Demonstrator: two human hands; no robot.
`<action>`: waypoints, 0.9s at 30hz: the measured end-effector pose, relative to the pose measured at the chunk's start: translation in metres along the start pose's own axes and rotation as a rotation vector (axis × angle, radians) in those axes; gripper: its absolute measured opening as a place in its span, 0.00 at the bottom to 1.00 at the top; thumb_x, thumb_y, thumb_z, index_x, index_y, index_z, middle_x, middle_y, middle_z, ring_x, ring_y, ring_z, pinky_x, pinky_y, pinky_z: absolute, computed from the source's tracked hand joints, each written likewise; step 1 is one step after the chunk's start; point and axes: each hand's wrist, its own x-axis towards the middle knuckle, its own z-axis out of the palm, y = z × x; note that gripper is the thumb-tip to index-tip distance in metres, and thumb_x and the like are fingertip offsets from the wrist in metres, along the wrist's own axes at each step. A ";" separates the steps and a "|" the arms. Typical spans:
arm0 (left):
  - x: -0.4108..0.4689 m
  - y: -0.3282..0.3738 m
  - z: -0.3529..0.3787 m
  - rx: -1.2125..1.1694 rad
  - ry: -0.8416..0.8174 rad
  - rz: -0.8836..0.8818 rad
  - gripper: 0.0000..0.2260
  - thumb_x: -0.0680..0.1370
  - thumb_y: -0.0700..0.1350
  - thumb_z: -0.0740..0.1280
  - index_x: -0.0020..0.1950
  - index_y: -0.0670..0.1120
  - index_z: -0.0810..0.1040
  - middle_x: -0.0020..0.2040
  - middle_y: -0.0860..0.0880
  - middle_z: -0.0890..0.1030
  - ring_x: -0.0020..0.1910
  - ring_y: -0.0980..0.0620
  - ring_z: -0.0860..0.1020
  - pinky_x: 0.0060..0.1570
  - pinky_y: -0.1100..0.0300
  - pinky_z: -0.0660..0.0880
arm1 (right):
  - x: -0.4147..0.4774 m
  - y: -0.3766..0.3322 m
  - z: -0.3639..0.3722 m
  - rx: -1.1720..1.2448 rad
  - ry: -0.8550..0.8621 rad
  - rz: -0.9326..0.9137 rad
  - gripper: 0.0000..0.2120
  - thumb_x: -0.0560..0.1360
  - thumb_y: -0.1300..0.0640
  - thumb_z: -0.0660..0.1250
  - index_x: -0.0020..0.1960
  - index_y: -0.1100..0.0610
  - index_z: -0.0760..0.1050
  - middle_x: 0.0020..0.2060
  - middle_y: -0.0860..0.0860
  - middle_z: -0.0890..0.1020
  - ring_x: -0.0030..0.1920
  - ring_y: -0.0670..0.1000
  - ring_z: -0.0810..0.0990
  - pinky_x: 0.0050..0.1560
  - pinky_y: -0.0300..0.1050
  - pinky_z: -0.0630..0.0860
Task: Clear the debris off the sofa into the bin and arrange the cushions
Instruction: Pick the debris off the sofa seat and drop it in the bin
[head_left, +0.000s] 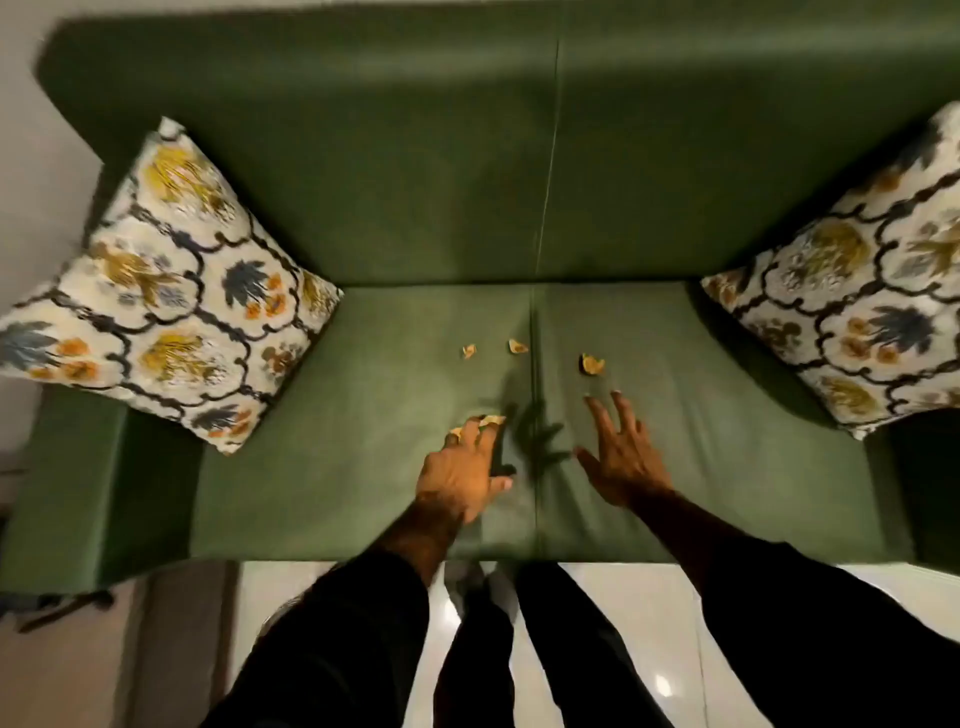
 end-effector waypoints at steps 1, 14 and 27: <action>0.008 0.001 0.017 0.009 -0.052 -0.033 0.38 0.75 0.63 0.67 0.79 0.53 0.52 0.78 0.46 0.57 0.68 0.40 0.70 0.56 0.44 0.76 | 0.009 0.013 0.013 0.003 -0.053 0.050 0.38 0.78 0.43 0.65 0.82 0.44 0.51 0.82 0.56 0.48 0.76 0.66 0.60 0.69 0.61 0.70; 0.111 -0.024 0.128 0.083 -0.090 -0.171 0.46 0.65 0.58 0.79 0.76 0.57 0.58 0.79 0.43 0.55 0.75 0.37 0.59 0.62 0.38 0.75 | 0.085 0.086 0.119 0.159 0.005 0.175 0.21 0.80 0.57 0.64 0.71 0.48 0.67 0.68 0.58 0.64 0.60 0.63 0.74 0.58 0.53 0.78; 0.118 -0.053 0.127 -0.269 -0.014 -0.013 0.08 0.80 0.38 0.64 0.57 0.40 0.80 0.59 0.43 0.79 0.52 0.47 0.80 0.48 0.66 0.73 | 0.071 0.037 0.154 0.259 0.132 0.120 0.10 0.79 0.66 0.62 0.53 0.57 0.79 0.56 0.55 0.71 0.47 0.51 0.73 0.52 0.42 0.72</action>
